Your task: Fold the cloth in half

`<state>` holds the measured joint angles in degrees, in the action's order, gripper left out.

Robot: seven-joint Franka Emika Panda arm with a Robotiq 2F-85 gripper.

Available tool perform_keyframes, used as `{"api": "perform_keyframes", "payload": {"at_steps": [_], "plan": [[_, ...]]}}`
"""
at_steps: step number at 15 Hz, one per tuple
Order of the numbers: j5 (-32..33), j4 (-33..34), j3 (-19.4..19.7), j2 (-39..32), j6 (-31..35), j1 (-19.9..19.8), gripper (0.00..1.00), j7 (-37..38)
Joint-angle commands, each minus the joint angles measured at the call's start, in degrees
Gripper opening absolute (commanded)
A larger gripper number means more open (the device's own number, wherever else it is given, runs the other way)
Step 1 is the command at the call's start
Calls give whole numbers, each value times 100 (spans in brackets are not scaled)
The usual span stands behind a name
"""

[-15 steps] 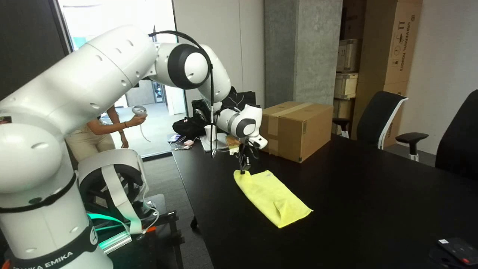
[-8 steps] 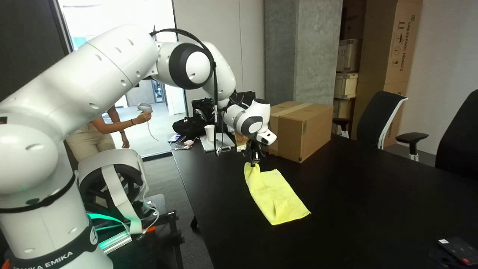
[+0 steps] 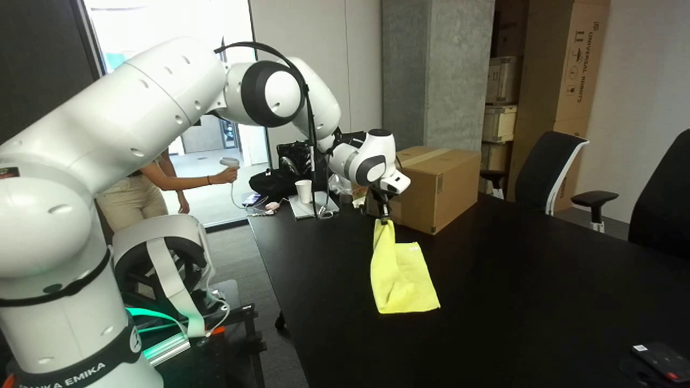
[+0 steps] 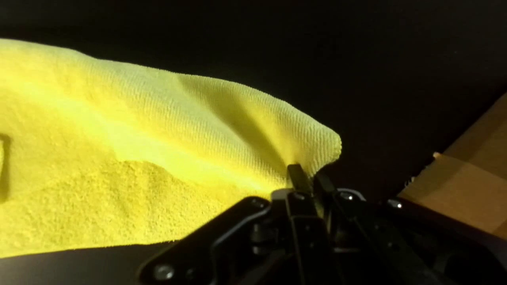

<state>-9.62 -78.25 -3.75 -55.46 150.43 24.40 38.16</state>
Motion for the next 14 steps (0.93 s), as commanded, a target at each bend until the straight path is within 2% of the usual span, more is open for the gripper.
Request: {"api": "perform_keyframes", "payload": {"at_steps": [1, 6, 8, 10, 11, 12, 13, 14], "plan": [[315, 973, 644, -579, -150, 357, 11, 682], [783, 2209, 1710, -1561, -785, 747, 10, 1808], [800, 2625, 1884, -1834, -1172, 747, 9, 2083], [742, 2844, 1902, -1925, -1345, 710, 36, 2174], [1049, 2858, 1702, -1866, -1357, 580, 44, 2328], [1109, 2907, 1688, -1812, -1371, 581, 50, 2366], [928, 2853, 1907, -1716, -1323, 724, 57, 2354], [949, 2865, 1917, -1634, -1302, 730, 66, 2396]]}}
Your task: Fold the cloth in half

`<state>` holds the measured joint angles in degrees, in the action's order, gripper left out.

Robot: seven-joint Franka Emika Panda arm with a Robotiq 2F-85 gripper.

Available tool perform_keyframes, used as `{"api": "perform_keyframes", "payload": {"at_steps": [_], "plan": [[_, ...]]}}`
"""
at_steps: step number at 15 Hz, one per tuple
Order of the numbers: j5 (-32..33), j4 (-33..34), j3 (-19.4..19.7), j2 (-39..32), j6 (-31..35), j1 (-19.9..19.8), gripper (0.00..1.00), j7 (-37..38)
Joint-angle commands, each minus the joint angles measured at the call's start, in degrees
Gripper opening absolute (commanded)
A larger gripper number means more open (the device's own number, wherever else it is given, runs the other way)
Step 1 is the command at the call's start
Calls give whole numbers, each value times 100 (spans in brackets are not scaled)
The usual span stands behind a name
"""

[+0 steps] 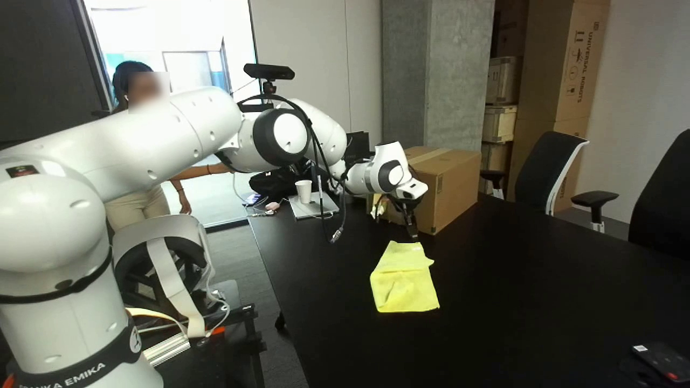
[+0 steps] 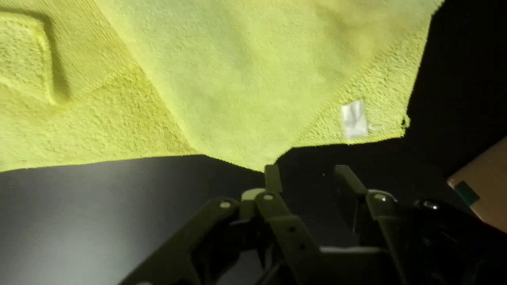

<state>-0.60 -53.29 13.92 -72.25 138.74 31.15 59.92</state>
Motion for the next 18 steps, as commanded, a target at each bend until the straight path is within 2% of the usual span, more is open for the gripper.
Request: {"api": "perform_keyframes", "payload": {"at_steps": [1, 3, 5, 10, 17, 18], "plan": [[60, 303, 212, 156, -84, 92, 73, 294], [-10, 10, 121, 519, -75, 104, 88, 173], [-64, -718, -14, 1173, -192, 183, 100, -18], [-237, -1957, -279, 2419, -1200, 328, 100, -27], [-293, -3733, -568, 4186, -1796, 490, 100, -24], [49, -3965, -943, 4445, -1832, 238, 100, 217]]}}
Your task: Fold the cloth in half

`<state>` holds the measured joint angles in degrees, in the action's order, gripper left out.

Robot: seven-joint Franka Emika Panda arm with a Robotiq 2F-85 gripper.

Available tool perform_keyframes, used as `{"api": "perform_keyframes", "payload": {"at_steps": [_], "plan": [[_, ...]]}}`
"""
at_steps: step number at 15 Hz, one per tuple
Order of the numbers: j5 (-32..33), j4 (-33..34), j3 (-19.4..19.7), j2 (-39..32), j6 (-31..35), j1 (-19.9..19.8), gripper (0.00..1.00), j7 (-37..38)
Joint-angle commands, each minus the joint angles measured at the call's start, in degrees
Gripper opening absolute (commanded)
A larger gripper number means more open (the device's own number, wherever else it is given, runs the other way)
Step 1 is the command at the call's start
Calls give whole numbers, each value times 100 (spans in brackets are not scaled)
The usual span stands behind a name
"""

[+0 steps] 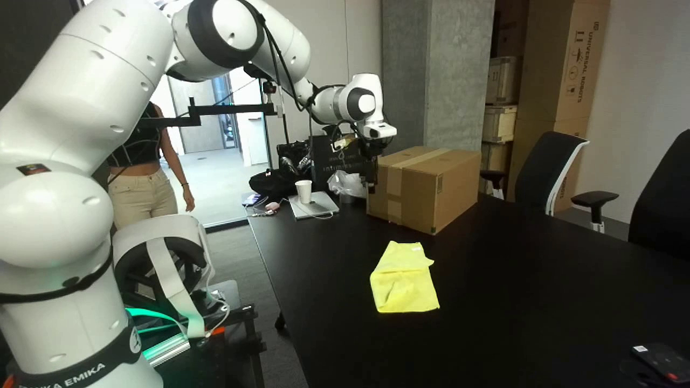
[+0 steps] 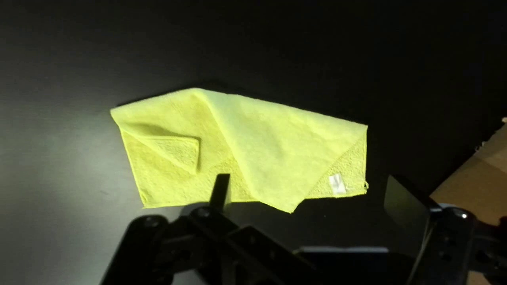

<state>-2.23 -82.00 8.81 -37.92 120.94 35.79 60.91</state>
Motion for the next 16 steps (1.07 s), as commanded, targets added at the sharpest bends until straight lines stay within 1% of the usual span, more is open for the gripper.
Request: {"api": "perform_keyframes", "payload": {"at_steps": [1, 3, 4, 5, 7, 9, 12, 16], "plan": [[242, -1366, -497, 1277, -74, -253, 100, 215], [372, -1916, -610, 1798, -72, -354, 100, 656], [302, -2193, -731, 2054, -121, -483, 100, 729], [112, -2474, -926, 2329, -139, -680, 100, 493], [59, -3065, -1182, 2878, -254, -973, 100, 348], [89, -3660, -1362, 3437, -408, -1225, 100, 384], [126, -4546, -1556, 4303, -580, -1587, 100, 393], [-303, -5652, -1667, 5541, -743, -1994, 100, -244]]}}
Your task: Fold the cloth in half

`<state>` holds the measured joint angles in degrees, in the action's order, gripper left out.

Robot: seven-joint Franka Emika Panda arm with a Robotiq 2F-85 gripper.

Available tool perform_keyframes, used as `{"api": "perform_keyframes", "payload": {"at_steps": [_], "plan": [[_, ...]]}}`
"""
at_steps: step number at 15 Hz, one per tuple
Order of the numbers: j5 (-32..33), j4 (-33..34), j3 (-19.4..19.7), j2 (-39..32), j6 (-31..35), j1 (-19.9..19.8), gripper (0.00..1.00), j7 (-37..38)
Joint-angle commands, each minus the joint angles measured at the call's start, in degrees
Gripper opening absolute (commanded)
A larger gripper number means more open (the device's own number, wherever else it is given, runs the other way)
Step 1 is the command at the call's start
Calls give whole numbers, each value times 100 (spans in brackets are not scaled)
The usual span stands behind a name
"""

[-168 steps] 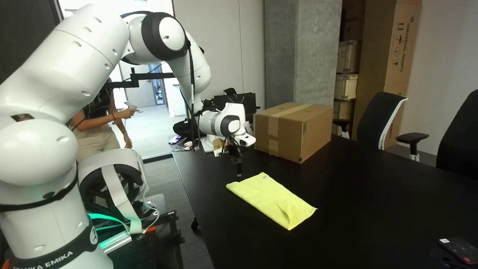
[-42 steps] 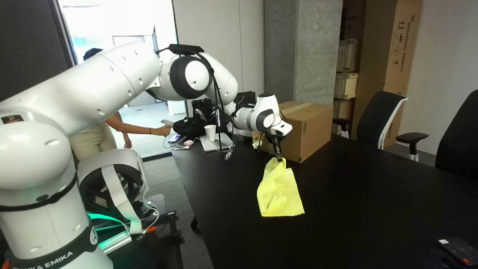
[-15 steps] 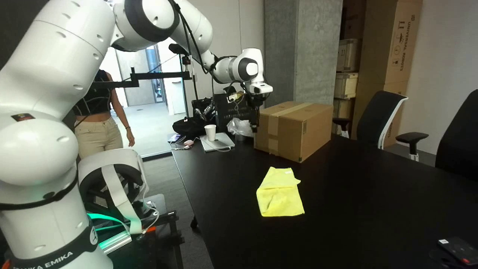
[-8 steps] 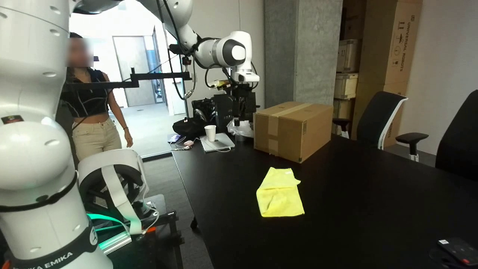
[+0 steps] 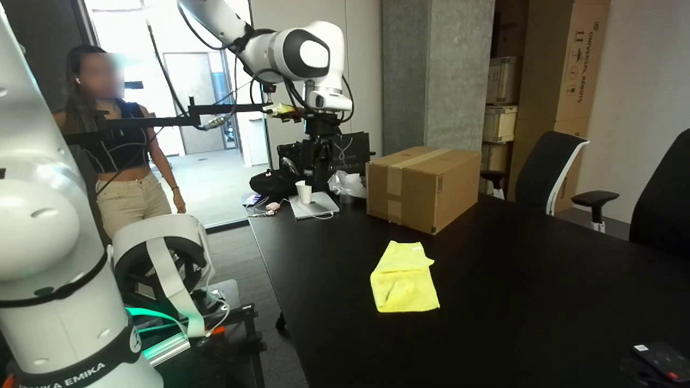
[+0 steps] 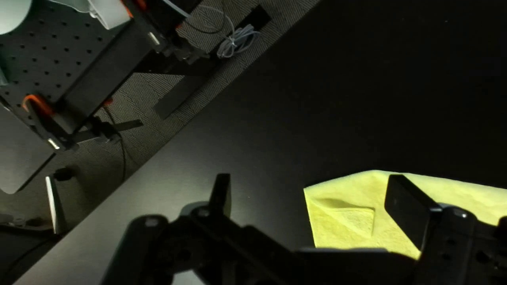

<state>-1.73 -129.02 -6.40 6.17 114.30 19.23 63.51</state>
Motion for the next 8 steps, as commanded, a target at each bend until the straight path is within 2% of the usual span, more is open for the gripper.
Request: {"api": "perform_keyframes", "payload": {"at_steps": [1, 4, 5, 6, 8], "plan": [[-439, -1172, -142, 1433, -172, -411, 100, -688], [-539, -1790, -111, 2363, -408, -629, 100, -1216], [-420, -1977, 214, 2678, -436, -390, 100, -1297], [-487, -1453, -262, 1871, -416, -776, 100, -1099], [-526, -1779, -169, 2375, -444, -814, 100, -1307]]}}
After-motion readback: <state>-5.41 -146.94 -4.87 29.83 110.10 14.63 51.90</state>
